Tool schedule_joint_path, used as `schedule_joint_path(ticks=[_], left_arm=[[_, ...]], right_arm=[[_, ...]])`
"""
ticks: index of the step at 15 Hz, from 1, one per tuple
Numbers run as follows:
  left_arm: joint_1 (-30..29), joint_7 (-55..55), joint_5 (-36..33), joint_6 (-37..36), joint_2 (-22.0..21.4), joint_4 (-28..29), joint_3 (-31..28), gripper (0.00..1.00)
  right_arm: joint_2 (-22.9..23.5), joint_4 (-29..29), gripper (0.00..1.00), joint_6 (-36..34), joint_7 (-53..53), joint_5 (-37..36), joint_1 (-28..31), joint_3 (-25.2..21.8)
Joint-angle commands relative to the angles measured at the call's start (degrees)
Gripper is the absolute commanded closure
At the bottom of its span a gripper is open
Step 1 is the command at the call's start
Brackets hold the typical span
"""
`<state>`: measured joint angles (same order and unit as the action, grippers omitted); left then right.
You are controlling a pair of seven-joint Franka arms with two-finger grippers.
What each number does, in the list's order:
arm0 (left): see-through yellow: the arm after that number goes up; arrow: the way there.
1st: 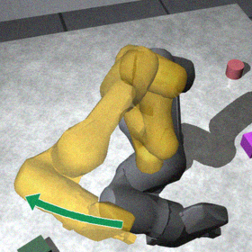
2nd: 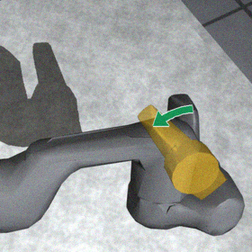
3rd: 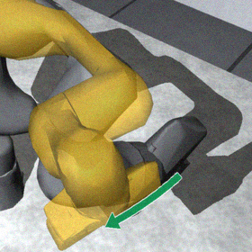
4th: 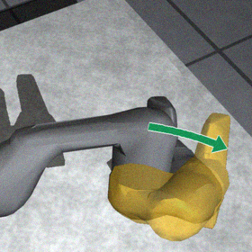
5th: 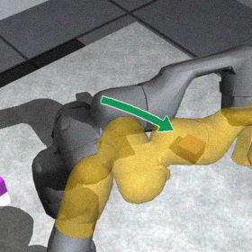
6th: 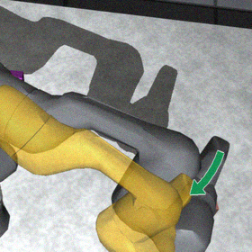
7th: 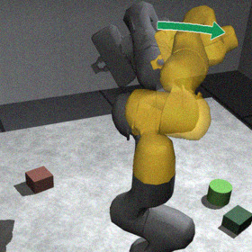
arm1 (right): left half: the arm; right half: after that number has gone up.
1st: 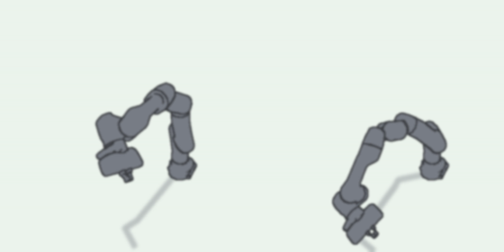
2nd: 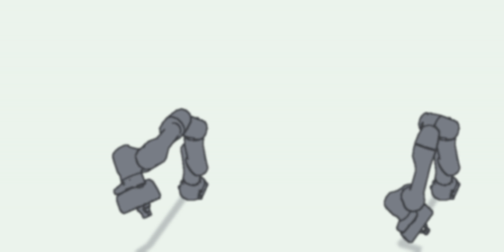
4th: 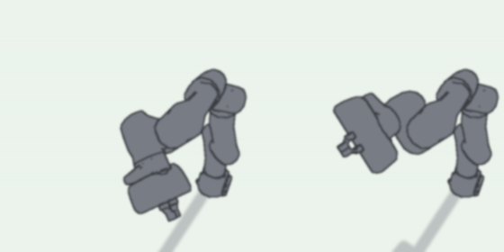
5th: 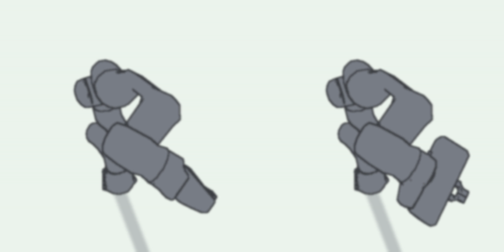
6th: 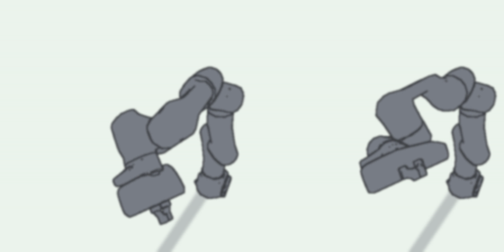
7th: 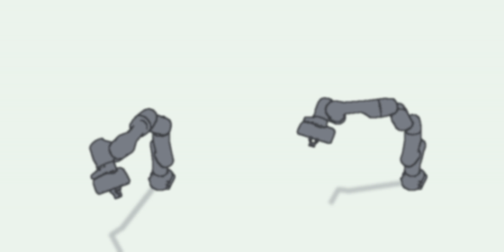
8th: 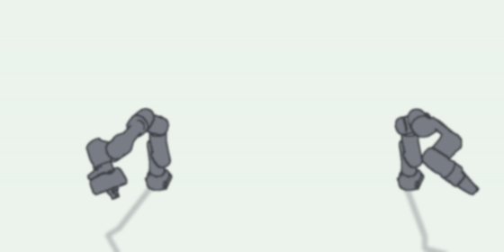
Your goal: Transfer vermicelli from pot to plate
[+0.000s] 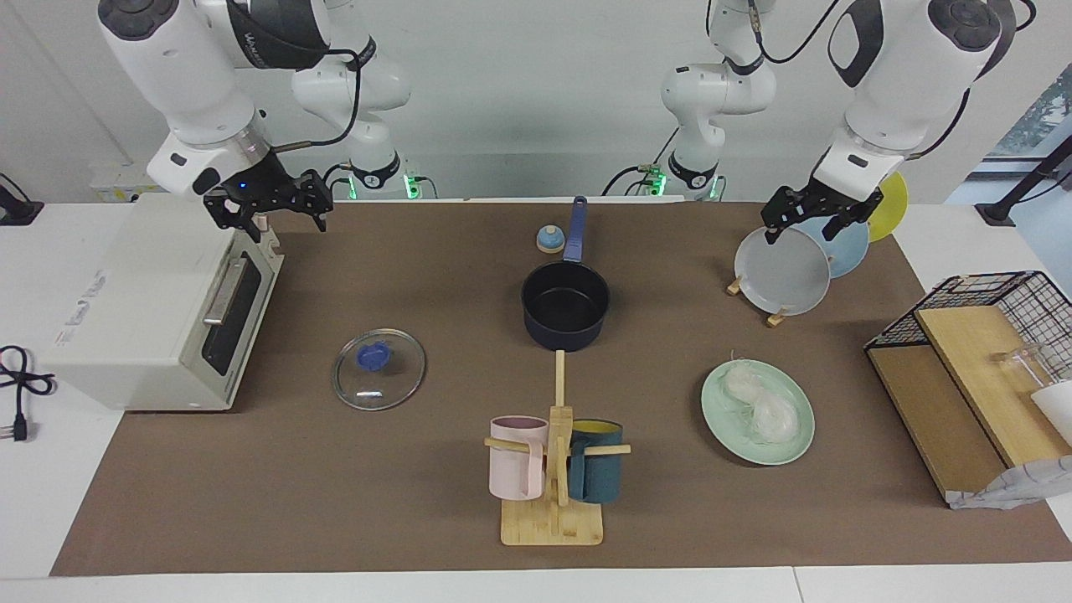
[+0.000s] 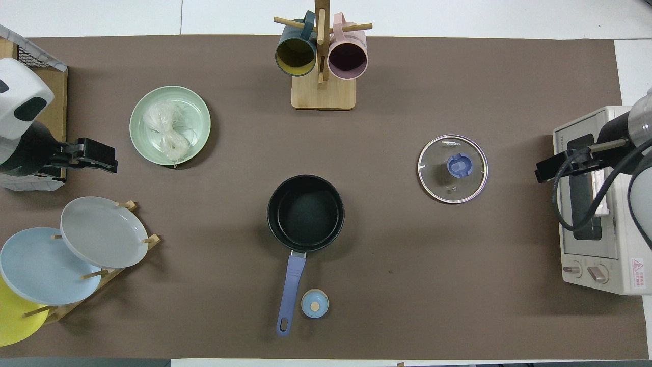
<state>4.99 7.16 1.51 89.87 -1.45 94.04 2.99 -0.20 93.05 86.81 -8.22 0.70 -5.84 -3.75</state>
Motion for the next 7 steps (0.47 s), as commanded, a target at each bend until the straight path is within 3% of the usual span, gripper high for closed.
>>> schedule_joint_path(ticks=[1, 7], left_arm=[[1.3, 0.7, -1.3, -1.6, 0.7, -1.1, -1.1, 0.00], [1.3, 0.5, -1.3, -2.1, 0.7, -1.1, -1.1, 0.00]], right_arm=[[0.6, -1.2, 0.00, -1.3, 0.8, 0.9, 0.2, 0.0], [0.6, -1.2, 0.00, -1.3, 0.8, 0.8, 0.2, 0.1]])
